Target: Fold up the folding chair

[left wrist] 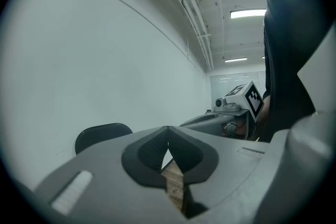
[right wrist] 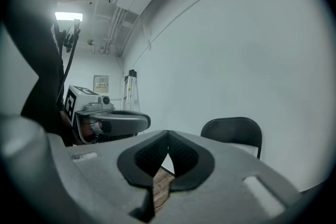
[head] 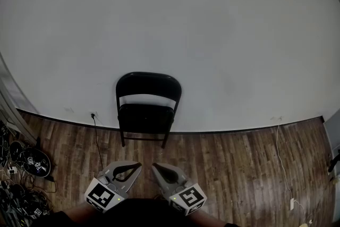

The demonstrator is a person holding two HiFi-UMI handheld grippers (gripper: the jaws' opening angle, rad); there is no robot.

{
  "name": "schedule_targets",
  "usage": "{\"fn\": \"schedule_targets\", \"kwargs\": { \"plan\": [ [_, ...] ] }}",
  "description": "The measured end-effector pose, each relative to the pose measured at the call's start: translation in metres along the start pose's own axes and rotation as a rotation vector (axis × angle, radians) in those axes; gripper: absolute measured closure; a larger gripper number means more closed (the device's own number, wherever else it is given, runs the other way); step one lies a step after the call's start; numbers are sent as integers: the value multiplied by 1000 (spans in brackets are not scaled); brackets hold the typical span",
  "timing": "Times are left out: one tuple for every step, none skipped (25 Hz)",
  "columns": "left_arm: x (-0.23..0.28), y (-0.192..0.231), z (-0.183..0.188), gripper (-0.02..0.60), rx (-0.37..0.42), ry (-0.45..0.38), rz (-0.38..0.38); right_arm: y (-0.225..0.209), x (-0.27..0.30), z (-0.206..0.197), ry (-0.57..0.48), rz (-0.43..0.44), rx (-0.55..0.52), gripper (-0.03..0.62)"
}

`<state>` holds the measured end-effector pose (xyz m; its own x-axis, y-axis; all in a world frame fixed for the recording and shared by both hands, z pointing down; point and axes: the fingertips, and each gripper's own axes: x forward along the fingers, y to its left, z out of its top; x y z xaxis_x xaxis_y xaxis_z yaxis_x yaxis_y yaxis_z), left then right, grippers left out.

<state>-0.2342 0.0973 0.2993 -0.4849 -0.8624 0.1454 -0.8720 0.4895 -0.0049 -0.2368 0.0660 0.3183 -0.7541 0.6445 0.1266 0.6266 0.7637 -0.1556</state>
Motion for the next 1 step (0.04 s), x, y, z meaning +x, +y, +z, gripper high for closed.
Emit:
{"fn": "schedule_targets", "kwargs": {
  "plan": [
    [0, 0, -2, 580, -2, -1, 0, 0, 0, -3, 1, -1, 2, 592]
  ]
}}
